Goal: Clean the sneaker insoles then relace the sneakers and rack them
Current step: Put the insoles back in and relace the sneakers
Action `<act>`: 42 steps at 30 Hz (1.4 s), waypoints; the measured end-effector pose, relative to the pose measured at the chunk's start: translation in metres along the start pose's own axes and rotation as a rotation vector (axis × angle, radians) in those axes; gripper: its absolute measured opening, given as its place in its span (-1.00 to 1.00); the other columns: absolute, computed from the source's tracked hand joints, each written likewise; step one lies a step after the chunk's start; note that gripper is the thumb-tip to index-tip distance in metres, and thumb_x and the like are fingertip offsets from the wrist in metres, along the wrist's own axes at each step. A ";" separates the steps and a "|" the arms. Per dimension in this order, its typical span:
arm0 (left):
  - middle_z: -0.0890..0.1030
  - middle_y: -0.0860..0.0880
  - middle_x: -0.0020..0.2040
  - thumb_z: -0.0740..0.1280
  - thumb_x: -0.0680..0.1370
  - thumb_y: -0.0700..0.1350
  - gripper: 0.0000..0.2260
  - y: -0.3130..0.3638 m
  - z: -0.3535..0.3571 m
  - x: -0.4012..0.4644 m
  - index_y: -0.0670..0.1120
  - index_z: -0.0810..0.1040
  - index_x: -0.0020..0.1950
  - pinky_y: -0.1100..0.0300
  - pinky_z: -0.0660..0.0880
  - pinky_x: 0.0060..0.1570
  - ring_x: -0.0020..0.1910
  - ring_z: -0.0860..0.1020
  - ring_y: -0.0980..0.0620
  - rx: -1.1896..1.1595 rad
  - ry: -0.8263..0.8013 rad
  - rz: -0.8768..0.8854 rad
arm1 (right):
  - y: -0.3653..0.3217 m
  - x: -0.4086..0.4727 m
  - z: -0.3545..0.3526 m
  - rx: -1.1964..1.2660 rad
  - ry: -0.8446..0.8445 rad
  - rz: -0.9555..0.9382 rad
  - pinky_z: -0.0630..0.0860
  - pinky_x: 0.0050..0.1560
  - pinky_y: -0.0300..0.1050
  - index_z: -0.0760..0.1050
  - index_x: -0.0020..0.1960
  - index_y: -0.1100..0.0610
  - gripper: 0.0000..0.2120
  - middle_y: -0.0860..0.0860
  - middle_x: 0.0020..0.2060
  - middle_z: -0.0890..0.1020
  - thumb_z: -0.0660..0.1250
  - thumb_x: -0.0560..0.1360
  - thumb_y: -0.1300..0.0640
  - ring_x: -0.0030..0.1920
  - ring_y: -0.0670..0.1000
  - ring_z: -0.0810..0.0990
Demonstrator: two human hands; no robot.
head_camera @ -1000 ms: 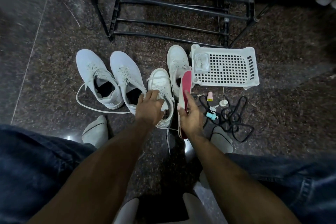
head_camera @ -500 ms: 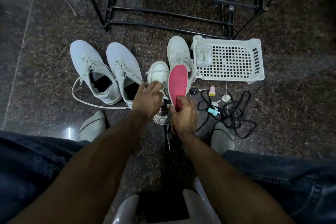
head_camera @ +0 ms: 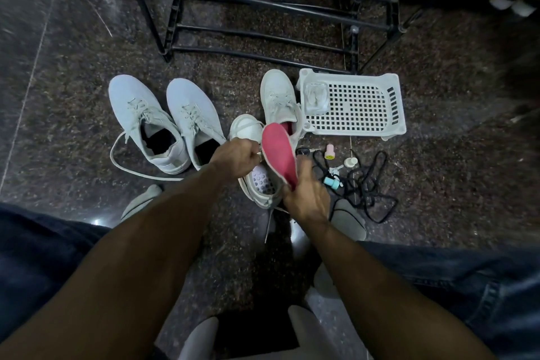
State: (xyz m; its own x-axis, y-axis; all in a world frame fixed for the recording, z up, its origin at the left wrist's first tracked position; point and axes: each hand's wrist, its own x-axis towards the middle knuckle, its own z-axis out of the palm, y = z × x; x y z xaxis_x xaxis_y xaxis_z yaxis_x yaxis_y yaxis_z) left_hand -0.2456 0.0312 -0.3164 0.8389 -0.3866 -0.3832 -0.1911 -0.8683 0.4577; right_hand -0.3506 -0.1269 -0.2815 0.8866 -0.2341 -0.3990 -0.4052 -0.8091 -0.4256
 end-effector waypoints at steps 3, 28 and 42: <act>0.63 -0.20 -0.02 0.26 0.54 -0.04 -0.82 0.003 0.002 0.000 -0.12 0.58 -0.05 0.09 0.43 -0.17 -0.01 0.57 -0.23 -0.024 0.000 -0.050 | 0.009 -0.018 -0.005 -0.082 -0.073 -0.012 0.53 -0.02 0.12 -0.01 0.52 0.00 -0.26 0.14 0.17 0.58 0.34 0.49 0.08 0.04 0.25 0.62; 0.67 -0.05 -0.03 0.34 0.51 -0.03 -0.87 0.001 0.003 -0.004 -0.01 0.66 -0.04 0.12 0.52 -0.04 -0.01 0.60 -0.07 -0.152 -0.037 -0.135 | -0.046 0.008 0.014 -0.224 -0.115 0.093 0.50 0.03 0.02 0.47 0.17 0.13 -0.67 0.14 0.10 0.62 0.34 0.46 0.01 0.10 0.21 0.60; 0.67 -0.05 -0.04 0.35 0.50 -0.03 -0.89 0.004 0.001 -0.006 -0.02 0.66 -0.09 0.16 0.46 -0.10 -0.02 0.60 -0.08 -0.190 -0.037 -0.140 | -0.019 -0.018 0.027 -0.070 0.012 0.091 0.48 0.00 -0.02 0.47 0.18 0.11 -0.61 0.09 0.08 0.56 0.31 0.46 -0.10 0.07 0.20 0.57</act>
State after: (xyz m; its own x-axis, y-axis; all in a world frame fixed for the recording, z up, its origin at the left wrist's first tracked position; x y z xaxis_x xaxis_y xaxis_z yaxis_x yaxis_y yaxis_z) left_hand -0.2522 0.0301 -0.3132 0.8307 -0.2803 -0.4811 0.0284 -0.8415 0.5394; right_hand -0.3650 -0.0926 -0.2883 0.8496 -0.3144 -0.4234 -0.4679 -0.8198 -0.3301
